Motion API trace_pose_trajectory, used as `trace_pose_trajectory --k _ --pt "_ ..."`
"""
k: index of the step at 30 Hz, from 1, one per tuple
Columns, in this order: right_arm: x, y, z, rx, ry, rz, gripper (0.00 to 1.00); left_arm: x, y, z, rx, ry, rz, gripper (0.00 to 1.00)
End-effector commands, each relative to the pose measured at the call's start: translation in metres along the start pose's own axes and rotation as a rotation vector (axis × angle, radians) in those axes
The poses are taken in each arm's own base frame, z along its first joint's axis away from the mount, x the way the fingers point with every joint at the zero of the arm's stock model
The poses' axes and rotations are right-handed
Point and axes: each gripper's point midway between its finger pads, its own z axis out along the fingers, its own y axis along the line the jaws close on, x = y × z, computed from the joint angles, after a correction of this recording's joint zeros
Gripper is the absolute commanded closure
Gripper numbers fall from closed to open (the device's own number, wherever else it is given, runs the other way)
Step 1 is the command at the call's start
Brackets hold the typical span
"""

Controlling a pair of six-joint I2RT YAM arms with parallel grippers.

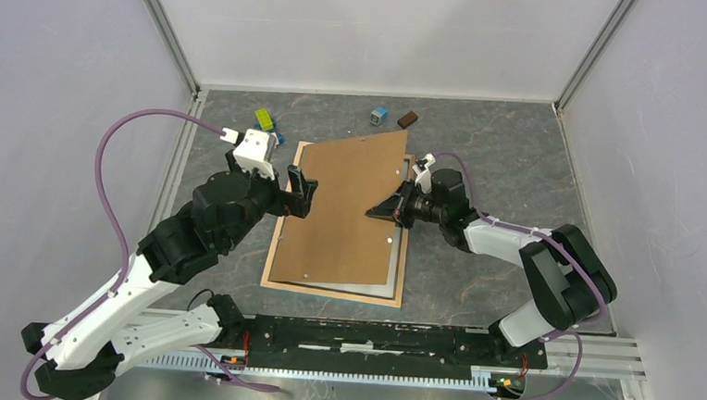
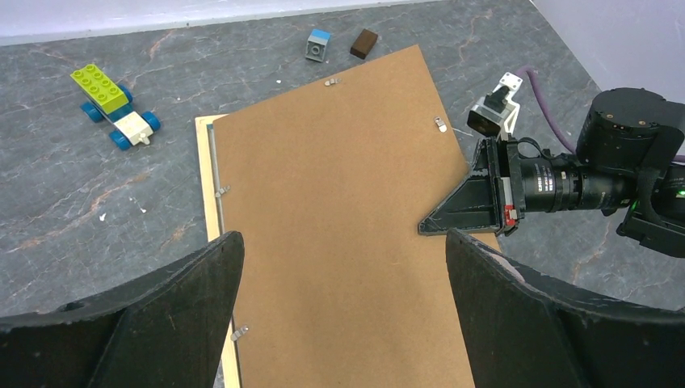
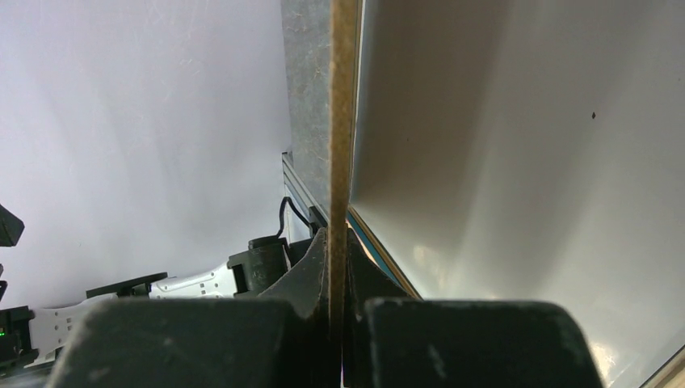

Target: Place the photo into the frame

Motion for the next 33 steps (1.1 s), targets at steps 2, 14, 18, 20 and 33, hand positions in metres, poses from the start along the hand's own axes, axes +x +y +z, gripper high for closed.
trace_pose_trajectory --k 2,14,18,20,33 --pt "-0.005 0.031 0.002 -0.134 -0.001 -0.084 1.0 -0.01 -0.003 0.003 0.017 -0.037 0.018 0.0" --pt "-0.001 0.012 0.011 -0.099 0.029 -0.078 1.0 -0.005 -0.008 0.007 0.032 -0.012 0.027 0.0" --pt "0.0 0.007 0.012 -0.087 0.03 -0.079 1.0 -0.005 -0.007 0.007 0.031 -0.011 0.027 0.0" --pt "0.0 0.005 0.012 -0.076 0.029 -0.085 1.0 -0.004 -0.007 0.007 0.03 -0.01 0.027 0.0" --pt "0.001 0.003 0.012 -0.086 0.046 -0.132 0.9 -0.002 -0.008 0.01 0.032 0.003 0.028 0.0"
